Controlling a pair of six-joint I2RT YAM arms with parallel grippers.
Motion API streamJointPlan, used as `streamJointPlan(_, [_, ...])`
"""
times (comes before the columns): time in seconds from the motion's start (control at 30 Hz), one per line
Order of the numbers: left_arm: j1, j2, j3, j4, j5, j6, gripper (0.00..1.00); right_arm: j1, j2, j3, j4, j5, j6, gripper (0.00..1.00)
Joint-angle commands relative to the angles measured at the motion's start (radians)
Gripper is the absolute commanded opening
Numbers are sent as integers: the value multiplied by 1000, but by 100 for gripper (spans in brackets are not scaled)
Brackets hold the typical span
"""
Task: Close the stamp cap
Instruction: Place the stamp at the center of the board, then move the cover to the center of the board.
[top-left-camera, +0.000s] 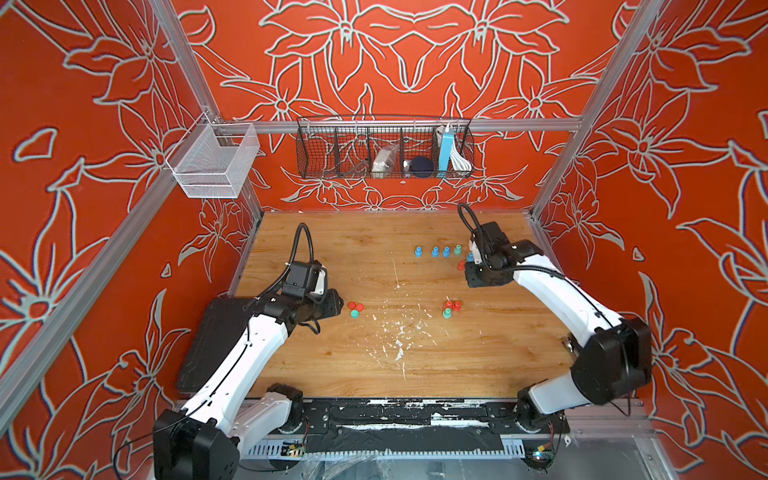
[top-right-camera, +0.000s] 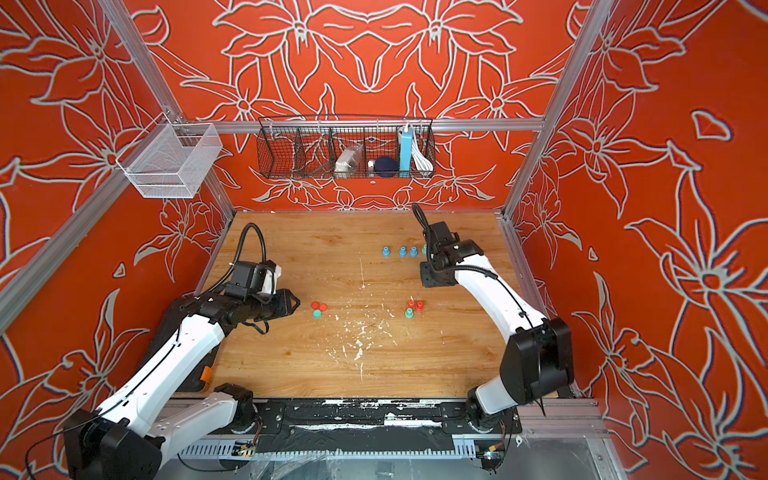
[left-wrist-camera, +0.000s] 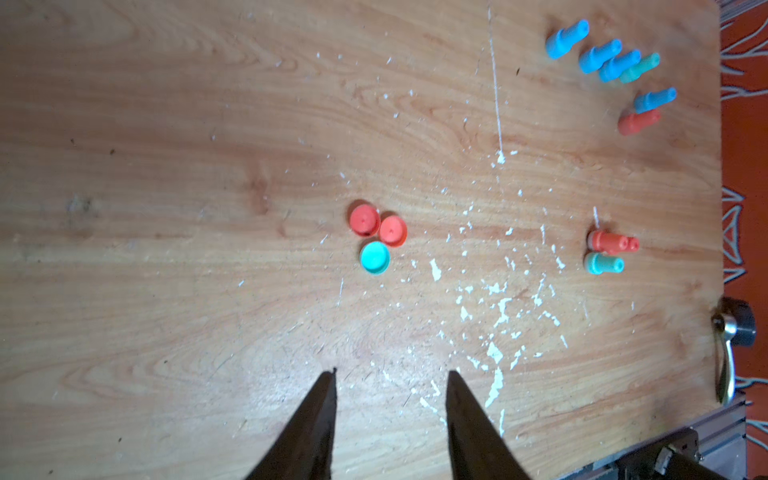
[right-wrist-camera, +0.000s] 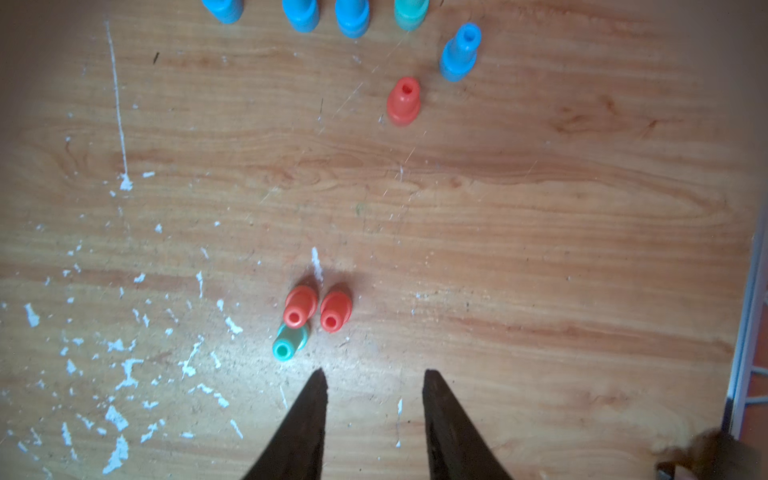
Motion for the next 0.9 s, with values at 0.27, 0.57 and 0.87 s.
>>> streamJointPlan(0.27, [5,-79,-16,-5,-5,18,44,80,-245,-207,-70,19,91,42])
streamJointPlan(0.57, [6,-43,-16,6,-36,22,44,81,-292,-324,-19,-1,40,42])
streamJointPlan(0.87, [-26,3,-12,13,-95,-39,46,81,-393,-377,28,0,29,44])
